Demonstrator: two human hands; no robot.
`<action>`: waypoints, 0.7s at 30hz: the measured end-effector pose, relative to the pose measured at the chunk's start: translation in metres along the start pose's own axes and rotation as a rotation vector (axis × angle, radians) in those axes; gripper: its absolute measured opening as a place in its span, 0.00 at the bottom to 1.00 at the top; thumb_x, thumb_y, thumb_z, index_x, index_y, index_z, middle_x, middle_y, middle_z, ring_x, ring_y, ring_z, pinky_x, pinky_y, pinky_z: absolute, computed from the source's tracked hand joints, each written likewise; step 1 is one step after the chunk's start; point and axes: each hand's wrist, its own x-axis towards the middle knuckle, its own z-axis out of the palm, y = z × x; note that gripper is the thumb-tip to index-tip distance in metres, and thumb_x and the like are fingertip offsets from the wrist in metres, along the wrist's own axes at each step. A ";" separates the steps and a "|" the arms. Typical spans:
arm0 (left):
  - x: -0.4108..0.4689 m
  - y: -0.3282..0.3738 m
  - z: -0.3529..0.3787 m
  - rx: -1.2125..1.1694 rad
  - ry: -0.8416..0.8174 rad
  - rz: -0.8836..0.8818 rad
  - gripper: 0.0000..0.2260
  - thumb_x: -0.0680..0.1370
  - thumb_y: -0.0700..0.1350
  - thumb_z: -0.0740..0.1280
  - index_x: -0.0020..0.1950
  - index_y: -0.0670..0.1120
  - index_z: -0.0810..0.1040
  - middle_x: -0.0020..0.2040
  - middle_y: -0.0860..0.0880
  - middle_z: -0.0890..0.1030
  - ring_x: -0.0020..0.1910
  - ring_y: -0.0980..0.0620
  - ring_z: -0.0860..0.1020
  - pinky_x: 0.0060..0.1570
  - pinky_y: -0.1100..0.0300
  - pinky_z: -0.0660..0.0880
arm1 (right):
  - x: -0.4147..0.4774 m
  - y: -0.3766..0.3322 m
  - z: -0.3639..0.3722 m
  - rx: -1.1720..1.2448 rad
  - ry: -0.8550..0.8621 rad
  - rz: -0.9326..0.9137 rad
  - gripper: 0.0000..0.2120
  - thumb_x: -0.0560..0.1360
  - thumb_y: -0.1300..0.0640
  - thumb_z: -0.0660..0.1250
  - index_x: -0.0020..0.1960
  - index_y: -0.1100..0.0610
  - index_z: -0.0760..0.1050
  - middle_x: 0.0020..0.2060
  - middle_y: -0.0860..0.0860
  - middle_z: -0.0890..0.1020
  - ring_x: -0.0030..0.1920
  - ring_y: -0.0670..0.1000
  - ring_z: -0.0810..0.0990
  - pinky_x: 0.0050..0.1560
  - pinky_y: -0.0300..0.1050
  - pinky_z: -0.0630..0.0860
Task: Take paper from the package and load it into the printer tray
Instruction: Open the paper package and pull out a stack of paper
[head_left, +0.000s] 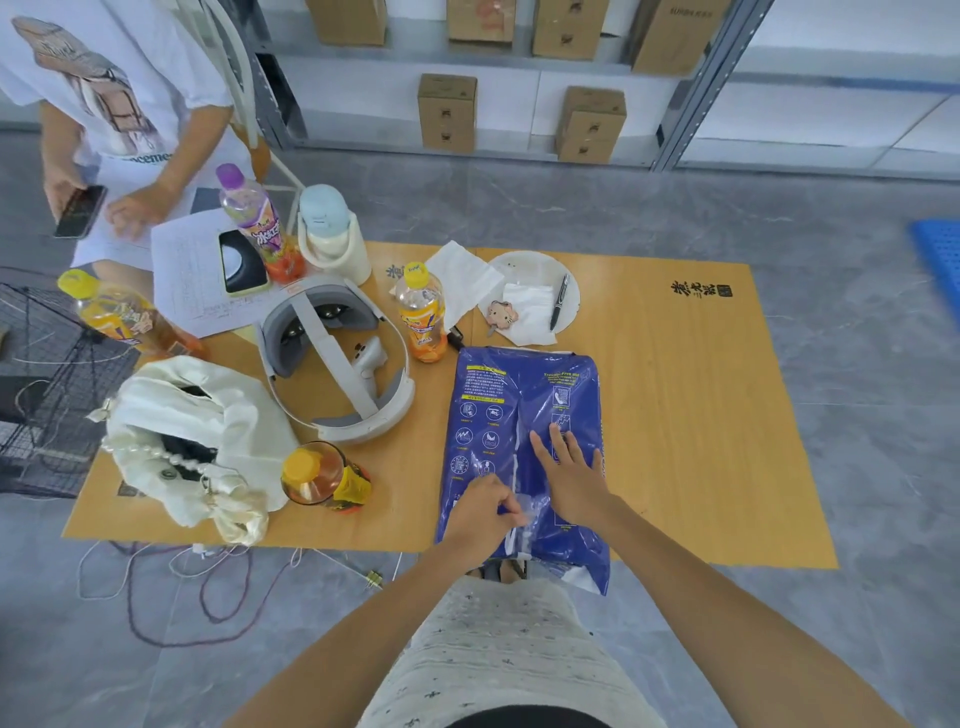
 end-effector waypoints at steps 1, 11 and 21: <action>-0.003 -0.001 0.000 0.019 -0.021 0.012 0.04 0.72 0.44 0.72 0.39 0.46 0.79 0.41 0.54 0.73 0.46 0.55 0.71 0.45 0.66 0.67 | 0.000 0.000 -0.001 -0.005 -0.004 0.002 0.44 0.75 0.64 0.63 0.76 0.50 0.34 0.76 0.55 0.37 0.76 0.59 0.39 0.72 0.65 0.47; -0.032 0.002 0.005 0.133 -0.036 0.002 0.03 0.71 0.44 0.73 0.39 0.46 0.81 0.44 0.50 0.78 0.44 0.56 0.73 0.47 0.61 0.72 | -0.008 0.004 0.002 0.010 -0.036 -0.009 0.34 0.81 0.53 0.55 0.76 0.49 0.35 0.77 0.55 0.38 0.76 0.59 0.39 0.73 0.64 0.46; -0.074 0.007 0.035 0.178 0.068 -0.084 0.15 0.69 0.43 0.74 0.29 0.55 0.71 0.39 0.54 0.77 0.40 0.56 0.75 0.46 0.59 0.75 | -0.050 0.017 0.032 -0.023 0.013 -0.128 0.30 0.81 0.49 0.50 0.76 0.51 0.36 0.77 0.56 0.39 0.77 0.59 0.40 0.73 0.63 0.46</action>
